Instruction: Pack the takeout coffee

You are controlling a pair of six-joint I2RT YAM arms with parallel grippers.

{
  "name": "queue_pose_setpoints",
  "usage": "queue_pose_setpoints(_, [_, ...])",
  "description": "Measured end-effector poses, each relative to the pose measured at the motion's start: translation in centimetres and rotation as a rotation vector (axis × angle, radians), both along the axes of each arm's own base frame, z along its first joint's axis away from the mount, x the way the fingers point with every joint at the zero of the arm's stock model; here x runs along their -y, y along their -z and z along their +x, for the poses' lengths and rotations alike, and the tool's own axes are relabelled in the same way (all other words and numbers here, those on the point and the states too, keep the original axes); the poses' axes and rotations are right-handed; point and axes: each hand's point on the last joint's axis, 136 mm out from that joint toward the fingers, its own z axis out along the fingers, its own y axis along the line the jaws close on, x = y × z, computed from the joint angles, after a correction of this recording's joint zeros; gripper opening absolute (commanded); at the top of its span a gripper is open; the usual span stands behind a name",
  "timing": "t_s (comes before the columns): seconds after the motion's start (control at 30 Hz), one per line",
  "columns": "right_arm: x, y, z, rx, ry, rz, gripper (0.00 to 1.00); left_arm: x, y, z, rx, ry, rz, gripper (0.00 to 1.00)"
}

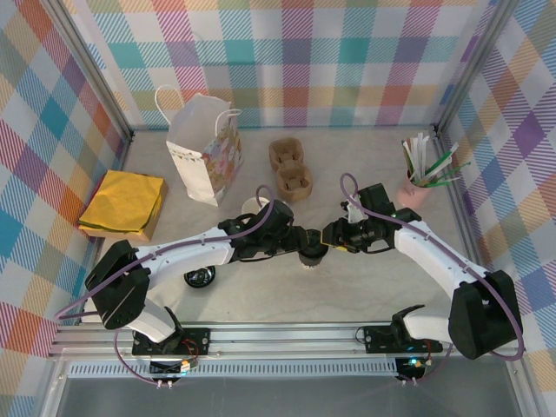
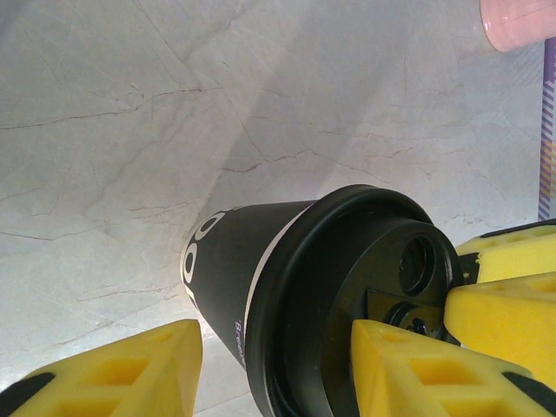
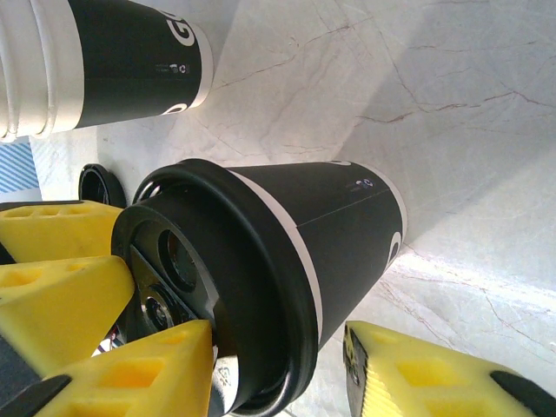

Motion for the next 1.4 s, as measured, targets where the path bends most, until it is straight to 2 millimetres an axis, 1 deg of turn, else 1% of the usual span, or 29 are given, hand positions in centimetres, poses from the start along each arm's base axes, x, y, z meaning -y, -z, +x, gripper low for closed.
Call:
queue_pose_setpoints(0.2, [0.0, -0.1, -0.1, -0.002, -0.001, 0.0, 0.46, -0.2, -0.3, -0.2, -0.005, 0.009, 0.02, 0.53])
queue_pose_setpoints(0.3, [0.1, -0.2, -0.1, -0.006, 0.0, -0.003, 0.48, -0.3, -0.5, -0.2, -0.007, 0.021, 0.04, 0.54])
queue_pose_setpoints(0.47, [0.0, -0.7, 0.1, -0.004, -0.002, -0.003, 0.48, 0.8, -1.8, 0.6, 0.017, 0.043, 0.039, 0.54])
queue_pose_setpoints(0.57, [-0.2, -0.9, 0.4, 0.002, -0.002, 0.0, 0.49, 1.2, -2.2, 1.0, 0.029, 0.049, 0.035, 0.54])
queue_pose_setpoints(0.8, [-0.5, -0.7, 1.1, -0.007, -0.002, -0.005, 0.48, 0.8, -1.2, 1.7, 0.017, 0.048, 0.06, 0.53])
queue_pose_setpoints(0.93, [-0.6, -0.1, 1.6, -0.019, -0.003, -0.009, 0.48, 0.7, -0.5, 1.9, 0.005, 0.045, 0.071, 0.53])
queue_pose_setpoints(1.17, [-0.7, 0.1, 1.7, -0.022, -0.004, -0.007, 0.46, 0.7, -0.1, 1.9, 0.004, 0.043, 0.069, 0.52])
queue_pose_setpoints(1.4, [-0.9, 0.4, 1.7, -0.014, -0.008, 0.002, 0.46, 0.8, 0.2, 1.8, 0.014, 0.028, 0.021, 0.51])
